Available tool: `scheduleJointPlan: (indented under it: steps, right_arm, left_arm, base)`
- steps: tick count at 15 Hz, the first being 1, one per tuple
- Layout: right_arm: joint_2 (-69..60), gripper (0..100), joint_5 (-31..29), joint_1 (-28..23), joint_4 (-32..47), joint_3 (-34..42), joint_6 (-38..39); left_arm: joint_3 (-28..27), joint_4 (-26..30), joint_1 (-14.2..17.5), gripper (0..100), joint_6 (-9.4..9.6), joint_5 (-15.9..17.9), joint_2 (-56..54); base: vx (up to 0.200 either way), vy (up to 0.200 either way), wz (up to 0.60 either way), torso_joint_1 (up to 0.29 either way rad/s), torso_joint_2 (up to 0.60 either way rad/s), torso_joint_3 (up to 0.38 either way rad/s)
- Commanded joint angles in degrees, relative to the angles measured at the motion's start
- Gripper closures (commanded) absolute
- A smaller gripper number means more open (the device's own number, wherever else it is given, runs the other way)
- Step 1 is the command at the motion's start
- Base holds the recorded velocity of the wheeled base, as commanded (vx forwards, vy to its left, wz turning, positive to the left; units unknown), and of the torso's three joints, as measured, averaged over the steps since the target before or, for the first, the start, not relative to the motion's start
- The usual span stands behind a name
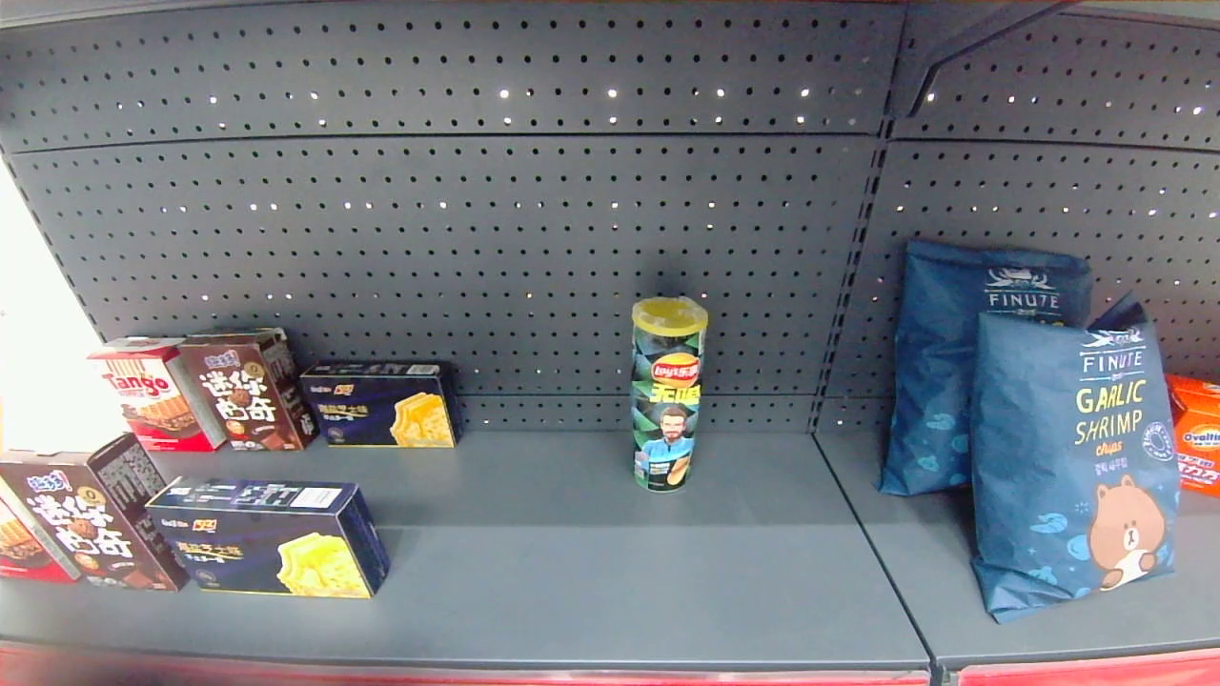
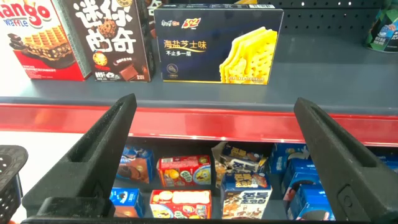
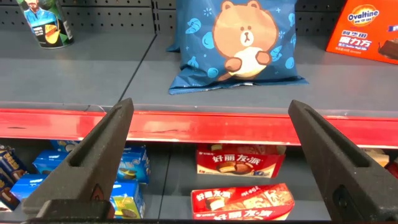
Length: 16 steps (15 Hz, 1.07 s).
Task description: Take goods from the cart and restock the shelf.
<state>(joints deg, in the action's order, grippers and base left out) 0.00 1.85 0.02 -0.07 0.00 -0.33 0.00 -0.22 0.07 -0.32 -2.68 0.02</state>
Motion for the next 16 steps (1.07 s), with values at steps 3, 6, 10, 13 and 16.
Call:
scheduleJointPlan:
  steps: [3, 6, 10, 13, 16]
  right_arm:
    - [0.00, 0, -0.01, 0.06, -0.01, 0.00, -0.02]
    - [0.00, 0, -0.01, 0.06, -0.01, 0.00, -0.02]
    - [0.00, 0, -0.01, 0.06, -0.01, 0.00, -0.02]
    - [0.00, 0, -0.01, -0.02, -0.01, 0.00, -0.02]
    - [0.00, 0, -0.01, -0.02, -0.01, 0.00, -0.02]
  left_arm:
    - [0.00, -0.04, 0.01, 0, -0.03, -0.04, -0.02]
    - [0.00, -0.04, 0.01, 0, -0.03, -0.04, -0.02]
    - [0.00, -0.04, 0.01, 0, -0.03, -0.04, -0.02]
    - [0.00, -0.04, 0.01, 0, -0.03, -0.04, -0.02]
    - [0.00, -0.04, 0.01, 0, -0.03, -0.04, -0.02]
  base:
    - [0.000, 0.000, 0.00, 0.000, 0.00, 0.000]
    - [0.000, 0.000, 0.00, 0.000, 0.00, 0.000]
    - [0.000, 0.000, 0.00, 0.000, 0.00, 0.000]
    - [0.000, 0.000, 0.60, -0.001, 0.00, 0.004]
    - [0.000, 0.000, 0.60, 0.007, 0.01, 0.001]
